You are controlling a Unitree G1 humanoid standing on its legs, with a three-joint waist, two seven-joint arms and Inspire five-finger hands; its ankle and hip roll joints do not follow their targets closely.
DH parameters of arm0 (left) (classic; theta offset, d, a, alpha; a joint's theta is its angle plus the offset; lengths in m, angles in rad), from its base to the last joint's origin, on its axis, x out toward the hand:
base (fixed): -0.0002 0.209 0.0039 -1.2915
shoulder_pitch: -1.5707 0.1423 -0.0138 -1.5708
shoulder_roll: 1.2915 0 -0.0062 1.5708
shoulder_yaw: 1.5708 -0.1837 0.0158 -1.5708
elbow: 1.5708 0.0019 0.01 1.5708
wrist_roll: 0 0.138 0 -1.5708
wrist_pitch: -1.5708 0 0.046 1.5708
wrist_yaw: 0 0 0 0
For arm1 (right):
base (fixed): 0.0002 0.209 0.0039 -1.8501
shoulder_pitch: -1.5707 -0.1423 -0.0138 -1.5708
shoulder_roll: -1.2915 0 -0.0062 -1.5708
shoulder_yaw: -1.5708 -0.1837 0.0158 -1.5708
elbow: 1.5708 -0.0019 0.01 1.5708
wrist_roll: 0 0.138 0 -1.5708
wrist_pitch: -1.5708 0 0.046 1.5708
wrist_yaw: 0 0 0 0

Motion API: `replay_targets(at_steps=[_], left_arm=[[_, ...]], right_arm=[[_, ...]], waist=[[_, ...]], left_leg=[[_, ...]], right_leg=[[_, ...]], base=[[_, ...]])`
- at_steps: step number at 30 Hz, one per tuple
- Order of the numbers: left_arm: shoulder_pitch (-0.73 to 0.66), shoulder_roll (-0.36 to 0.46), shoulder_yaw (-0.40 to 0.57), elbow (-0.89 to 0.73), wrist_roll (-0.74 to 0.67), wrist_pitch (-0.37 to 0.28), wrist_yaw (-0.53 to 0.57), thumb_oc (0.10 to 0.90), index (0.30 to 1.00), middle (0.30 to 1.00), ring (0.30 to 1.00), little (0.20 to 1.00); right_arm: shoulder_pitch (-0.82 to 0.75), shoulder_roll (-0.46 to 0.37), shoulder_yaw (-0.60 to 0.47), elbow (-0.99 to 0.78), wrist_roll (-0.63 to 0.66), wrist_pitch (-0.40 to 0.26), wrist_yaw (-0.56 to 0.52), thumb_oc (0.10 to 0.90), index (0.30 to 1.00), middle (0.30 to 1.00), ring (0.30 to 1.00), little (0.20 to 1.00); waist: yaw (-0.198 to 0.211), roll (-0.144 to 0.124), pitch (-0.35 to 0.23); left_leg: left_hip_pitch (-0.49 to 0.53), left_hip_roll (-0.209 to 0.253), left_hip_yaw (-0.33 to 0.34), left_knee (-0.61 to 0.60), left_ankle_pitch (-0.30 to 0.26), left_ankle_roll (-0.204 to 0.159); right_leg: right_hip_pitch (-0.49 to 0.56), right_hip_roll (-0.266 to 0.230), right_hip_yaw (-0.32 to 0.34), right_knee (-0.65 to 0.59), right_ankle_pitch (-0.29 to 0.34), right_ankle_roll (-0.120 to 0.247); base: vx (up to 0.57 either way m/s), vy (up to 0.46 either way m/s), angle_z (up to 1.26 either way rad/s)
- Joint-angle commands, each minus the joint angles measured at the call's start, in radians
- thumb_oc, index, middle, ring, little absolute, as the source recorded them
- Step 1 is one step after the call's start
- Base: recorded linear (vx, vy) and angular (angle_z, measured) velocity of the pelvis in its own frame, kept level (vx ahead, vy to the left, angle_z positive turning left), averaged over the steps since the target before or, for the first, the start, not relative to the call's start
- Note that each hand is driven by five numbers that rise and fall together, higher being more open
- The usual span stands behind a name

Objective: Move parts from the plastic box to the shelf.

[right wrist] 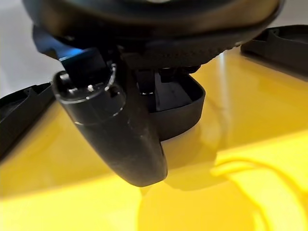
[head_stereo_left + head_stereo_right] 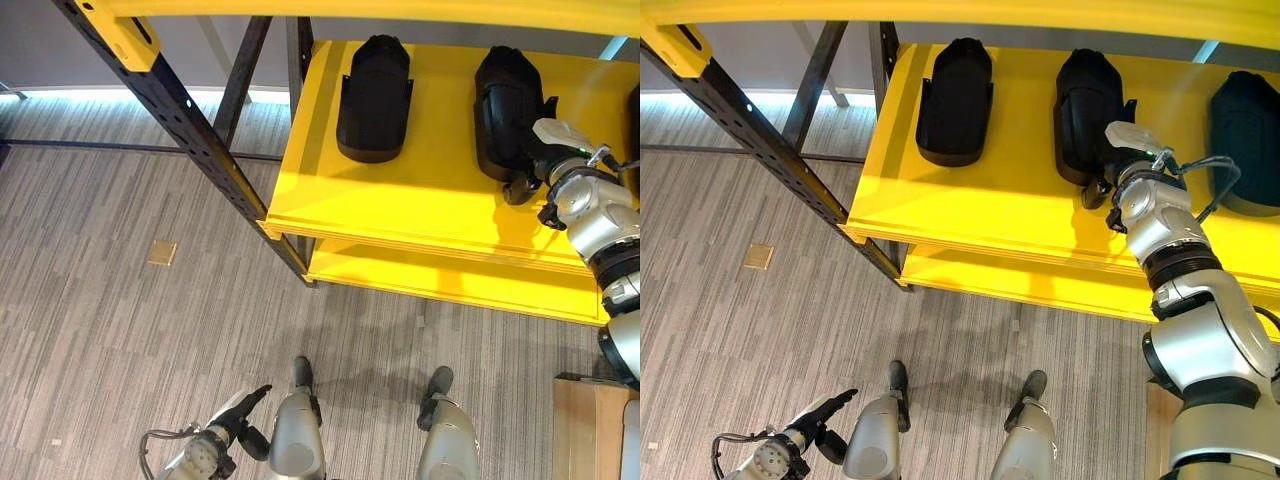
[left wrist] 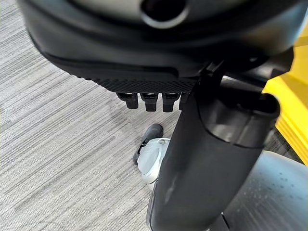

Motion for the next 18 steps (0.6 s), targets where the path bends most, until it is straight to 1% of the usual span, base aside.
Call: replay_targets(at_steps=[1, 5, 9, 11, 12, 14, 18], left_arm=[[-0.006, 0.026, -0.04, 0.008, -0.016, -0.009, 0.004, 0.9, 1.0, 1.0, 1.0, 1.0], [-0.009, 0.027, -0.041, 0.01, -0.017, -0.009, 0.003, 0.9, 1.0, 1.0, 1.0, 1.0], [-0.015, 0.022, -0.044, 0.015, -0.016, -0.005, 0.007, 0.9, 1.0, 1.0, 1.0, 1.0], [-0.016, 0.024, -0.045, 0.015, -0.018, -0.006, 0.006, 0.9, 1.0, 1.0, 1.0, 1.0], [-0.015, 0.023, -0.047, 0.012, -0.02, -0.001, 0.008, 0.9, 1.0, 1.0, 1.0, 1.0], [-0.017, 0.025, -0.045, 0.009, -0.018, 0.001, 0.005, 0.9, 1.0, 1.0, 1.0, 1.0], [-0.014, 0.024, -0.043, 0.01, -0.018, -0.001, 0.007, 0.9, 1.0, 1.0, 1.0, 1.0]], right_arm=[[0.015, -0.017, 0.031, 0.04, -0.016, 0.015, 0.017, 0.9, 1.0, 1.0, 1.0, 1.0], [0.016, -0.009, 0.03, 0.035, -0.01, 0.033, 0.017, 0.9, 1.0, 1.0, 1.0, 1.0], [0.009, -0.006, 0.041, 0.034, -0.071, 0.023, 0.001, 0.9, 1.0, 1.0, 1.0, 1.0], [0.01, -0.008, 0.045, 0.031, -0.042, 0.03, 0.007, 0.9, 1.0, 1.0, 1.0, 1.0], [0.011, -0.005, 0.043, 0.026, -0.044, 0.038, 0.004, 0.9, 1.0, 1.0, 1.0, 1.0], [0.012, -0.004, 0.042, 0.024, -0.06, 0.031, 0.005, 0.9, 1.0, 1.0, 1.0, 1.0], [0.011, -0.002, 0.046, 0.016, -0.068, 0.061, 0.008, 0.9, 1.0, 1.0, 1.0, 1.0]], waist=[[-0.004, 0.01, 0.003], [-0.004, 0.009, 0.003], [-0.004, 0.007, 0.003], [-0.004, 0.007, 0.003], [-0.005, 0.006, 0.003], [-0.005, 0.006, 0.004], [-0.005, 0.004, 0.003]], left_leg=[[0.02, 0.017, 0.086, 0.046, -0.064, 0.012], [0.021, 0.017, 0.088, 0.046, -0.064, 0.012], [0.022, 0.018, 0.089, 0.047, -0.066, 0.013], [0.02, 0.019, 0.087, 0.049, -0.065, 0.013], [0.02, 0.019, 0.088, 0.049, -0.065, 0.012], [0.019, 0.019, 0.087, 0.05, -0.066, 0.013], [0.021, 0.019, 0.089, 0.048, -0.065, 0.013]], right_leg=[[0.008, -0.002, 0.017, 0.15, -0.199, 0.041], [0.01, -0.003, 0.015, 0.149, -0.199, 0.041], [0.012, -0.003, 0.016, 0.148, -0.199, 0.042], [0.01, -0.002, 0.016, 0.15, -0.198, 0.042], [0.011, -0.002, 0.016, 0.15, -0.198, 0.042], [0.011, -0.001, 0.017, 0.148, -0.198, 0.042], [0.014, 0.001, 0.017, 0.145, -0.197, 0.043]], base=[[0.0, 0.0, 0.0], [0.0, 0.0, 0.0], [0.0, 0.0, 0.0], [0.0, 0.0, 0.0], [0.0, 0.0, 0.0], [0.0, 0.0, 0.0], [0.0, 0.0, 0.0]])
